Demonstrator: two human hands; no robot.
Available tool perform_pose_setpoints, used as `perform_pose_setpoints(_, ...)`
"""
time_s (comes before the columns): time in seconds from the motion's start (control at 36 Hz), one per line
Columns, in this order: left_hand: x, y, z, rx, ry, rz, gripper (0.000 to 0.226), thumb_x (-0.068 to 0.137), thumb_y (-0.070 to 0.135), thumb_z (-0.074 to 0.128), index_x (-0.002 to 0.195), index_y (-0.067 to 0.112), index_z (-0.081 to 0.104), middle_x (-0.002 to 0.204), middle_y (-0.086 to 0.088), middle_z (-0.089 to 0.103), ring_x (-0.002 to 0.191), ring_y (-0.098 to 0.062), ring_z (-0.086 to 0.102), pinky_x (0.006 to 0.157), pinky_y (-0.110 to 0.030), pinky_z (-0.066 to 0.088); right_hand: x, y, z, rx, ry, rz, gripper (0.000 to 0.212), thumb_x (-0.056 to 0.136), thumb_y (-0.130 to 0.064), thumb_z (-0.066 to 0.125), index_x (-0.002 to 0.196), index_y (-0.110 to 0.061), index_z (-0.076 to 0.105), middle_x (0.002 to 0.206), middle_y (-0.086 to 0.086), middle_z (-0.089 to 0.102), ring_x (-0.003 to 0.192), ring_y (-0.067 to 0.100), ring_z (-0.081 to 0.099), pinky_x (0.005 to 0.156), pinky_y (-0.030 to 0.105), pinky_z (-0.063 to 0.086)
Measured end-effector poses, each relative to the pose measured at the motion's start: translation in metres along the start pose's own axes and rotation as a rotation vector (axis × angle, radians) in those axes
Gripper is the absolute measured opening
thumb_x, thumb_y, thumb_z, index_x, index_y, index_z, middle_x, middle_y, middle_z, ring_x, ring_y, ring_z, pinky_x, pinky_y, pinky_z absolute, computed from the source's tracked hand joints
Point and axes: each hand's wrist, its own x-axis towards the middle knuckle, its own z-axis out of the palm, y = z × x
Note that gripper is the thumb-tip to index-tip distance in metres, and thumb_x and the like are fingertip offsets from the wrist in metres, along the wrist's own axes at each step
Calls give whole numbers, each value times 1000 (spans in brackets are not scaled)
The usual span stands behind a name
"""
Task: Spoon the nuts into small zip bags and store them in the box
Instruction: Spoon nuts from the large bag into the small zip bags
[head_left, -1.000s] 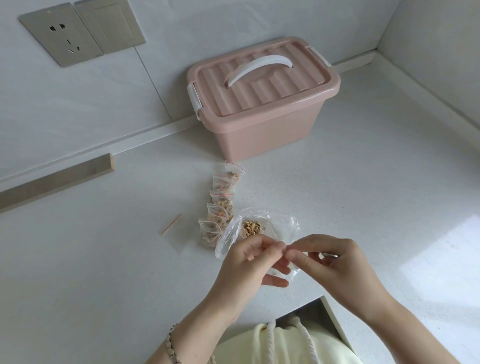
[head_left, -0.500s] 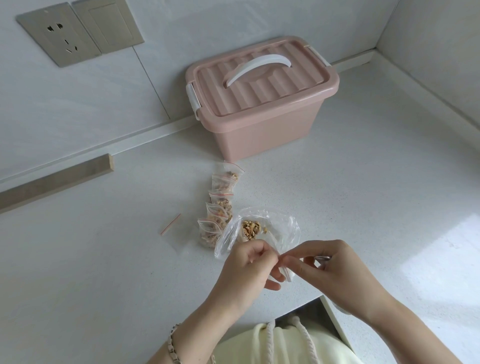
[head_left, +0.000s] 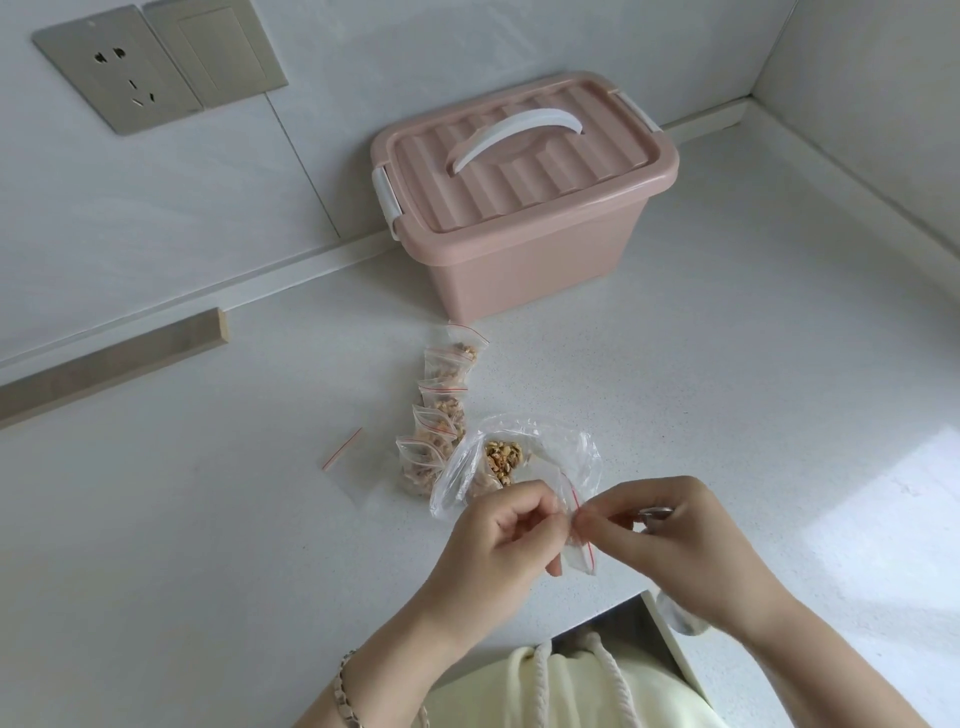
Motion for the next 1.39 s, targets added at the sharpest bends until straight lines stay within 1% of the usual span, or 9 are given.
perform_pose_setpoints(0.14, -2, -3, -3, -127, -95, 29, 18, 73, 30, 51, 54, 28, 52, 47, 13, 47, 54, -9, 47, 55, -11, 36, 1, -1, -6, 180, -67, -15, 13, 68, -18, 80, 57, -19, 73, 56, -1, 66, 44, 9, 46, 46, 21, 34)
perform_pose_setpoints(0.25, -2, -2, -2, -178, -90, -14, 17, 69, 32, 50, 53, 33, 57, 45, 10, 42, 51, -8, 50, 51, -12, 35, 1, -1, -8, 191, -78, -33, 29, 64, -45, 77, 67, -16, 75, 60, 6, 67, 44, 35, 38, 43, 42, 30)
perform_pose_setpoints(0.36, 2, -6, -4, 143, 67, 22, 19, 75, 25, 49, 56, 26, 48, 50, 7, 48, 50, -7, 42, 51, -17, 34, 0, -6, -7, -22, 50, -45, 20, 78, -5, 69, 60, -13, 73, 54, -6, 64, 40, 4, 37, 43, 9, 27)
perform_pose_setpoints(0.58, 3, -13, 3, 715, 384, 141, 20, 67, 41, 40, 57, 24, 37, 50, 8, 43, 52, -9, 39, 48, -15, 30, 3, 3, 3, -293, 361, -10, 17, 73, -12, 73, 60, -23, 68, 48, -23, 55, 43, 5, 44, 44, 9, 32)
perform_pose_setpoints(0.67, 4, -20, -1, 757, 325, 392, 13, 78, 30, 52, 84, 19, 51, 81, 9, 52, 76, -2, 47, 71, -12, 39, 3, 0, -2, -276, 308, -1, 21, 74, -13, 73, 57, -22, 65, 42, -23, 51, 38, 6, 40, 42, 9, 31)
perform_pose_setpoints(0.75, 6, -34, -4, 814, 258, 523, 53, 79, 36, 60, 123, 14, 40, 124, 2, 42, 117, -13, 43, 99, -24, 38, 1, -4, -5, -356, 211, -67, 19, 74, -12, 72, 60, -23, 67, 55, -23, 59, 41, 5, 45, 46, 7, 33)
perform_pose_setpoints(0.83, 10, -41, -2, 895, 278, 571, 77, 76, 47, 63, 136, 12, 28, 139, 1, 33, 134, -15, 31, 108, -33, 29, 1, -6, -3, -409, 132, -91, 15, 75, -15, 70, 65, -26, 68, 65, -26, 62, 48, 3, 50, 51, 7, 37)
perform_pose_setpoints(1.11, 13, -39, 5, 821, 405, 628, 68, 82, 60, 53, 125, 8, 42, 113, -4, 62, 110, -13, 52, 96, -40, 42, 2, -10, 4, -235, 129, -43, 18, 76, -11, 68, 62, -23, 67, 63, -15, 65, 44, 4, 45, 51, 8, 36)
perform_pose_setpoints(1.39, 9, -43, -1, 850, 482, 641, 49, 85, 57, 51, 108, 14, 52, 98, -1, 68, 94, -9, 57, 85, -23, 45, 7, -4, 12, -352, 180, -63, 16, 78, -10, 66, 67, -21, 67, 69, -21, 64, 49, 2, 51, 53, 7, 37)
